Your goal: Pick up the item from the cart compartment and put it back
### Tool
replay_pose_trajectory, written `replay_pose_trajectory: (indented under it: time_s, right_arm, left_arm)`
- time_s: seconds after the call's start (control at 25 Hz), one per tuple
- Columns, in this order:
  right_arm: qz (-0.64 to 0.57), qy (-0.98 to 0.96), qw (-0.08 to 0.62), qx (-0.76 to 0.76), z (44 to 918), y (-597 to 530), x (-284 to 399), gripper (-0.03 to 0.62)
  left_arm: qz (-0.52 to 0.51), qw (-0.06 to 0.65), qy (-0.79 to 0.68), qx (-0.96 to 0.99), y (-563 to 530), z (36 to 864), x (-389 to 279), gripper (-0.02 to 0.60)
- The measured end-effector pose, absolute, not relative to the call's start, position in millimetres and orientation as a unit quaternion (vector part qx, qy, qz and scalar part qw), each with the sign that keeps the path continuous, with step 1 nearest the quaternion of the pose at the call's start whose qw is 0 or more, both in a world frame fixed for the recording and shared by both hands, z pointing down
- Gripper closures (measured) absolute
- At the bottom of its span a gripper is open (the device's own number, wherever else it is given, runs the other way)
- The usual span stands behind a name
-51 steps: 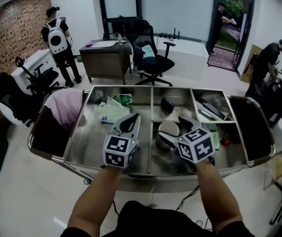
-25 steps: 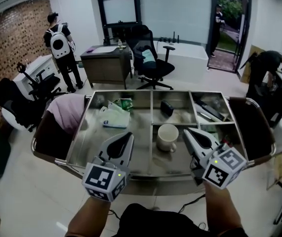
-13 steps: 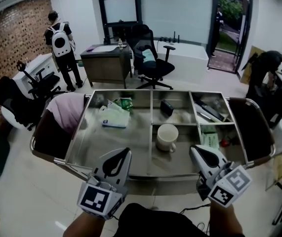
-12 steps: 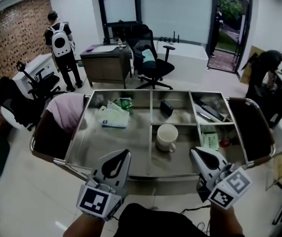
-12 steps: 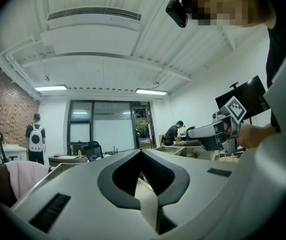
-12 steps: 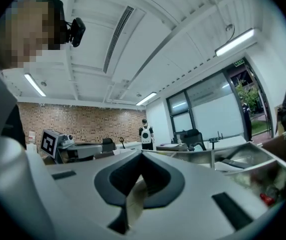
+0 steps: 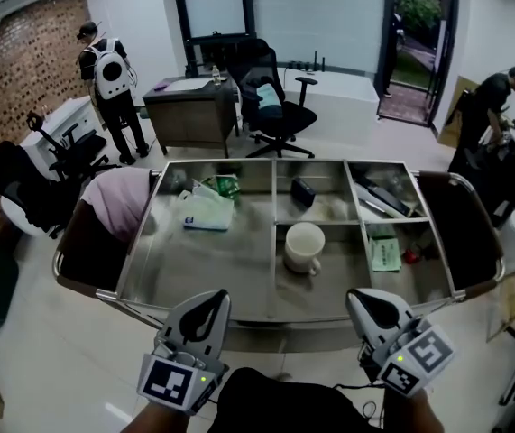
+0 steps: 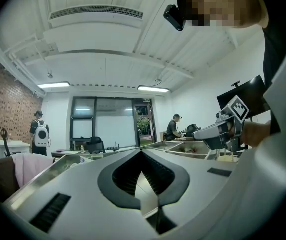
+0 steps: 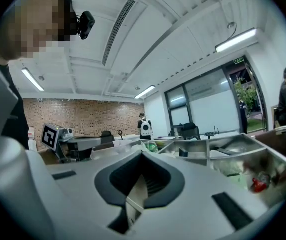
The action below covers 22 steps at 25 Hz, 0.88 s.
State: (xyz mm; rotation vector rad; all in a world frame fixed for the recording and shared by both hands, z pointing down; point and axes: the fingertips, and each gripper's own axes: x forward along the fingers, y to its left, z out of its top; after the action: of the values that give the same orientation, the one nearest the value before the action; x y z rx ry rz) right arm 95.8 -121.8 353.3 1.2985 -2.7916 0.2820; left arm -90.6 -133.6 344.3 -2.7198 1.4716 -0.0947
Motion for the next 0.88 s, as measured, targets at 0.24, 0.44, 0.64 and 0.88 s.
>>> replay_pose_trajectory:
  time_s: [0.24,0.44,0.64,0.88]
  right_arm:
    - [0.09,-0.897,0.026,0.432,360.0,-128.8,98.4,0.582]
    - [0.092,-0.896,0.029,0.433,361.0,-131.5,97.9,0.582]
    - [0.092,-0.897,0.028,0.431,359.8,-133.3,95.8,0.582]
    - [0.09,-0.898,0.028,0.43,359.6,-133.5,94.3,0.582]
  left_arm:
    - [-0.025,0.025,0.472,-0.881,-136.8,342.0,-83.6,0.581]
    - [-0.027,0.022,0.474,-0.88,-141.7,343.7,-82.3,0.581]
    - [-0.021,0.028,0.473,-0.88,-144.1,338.0,-79.7,0.581]
    - [-0.02,0.028,0.474,-0.88,-144.6,339.0,-79.7,0.581]
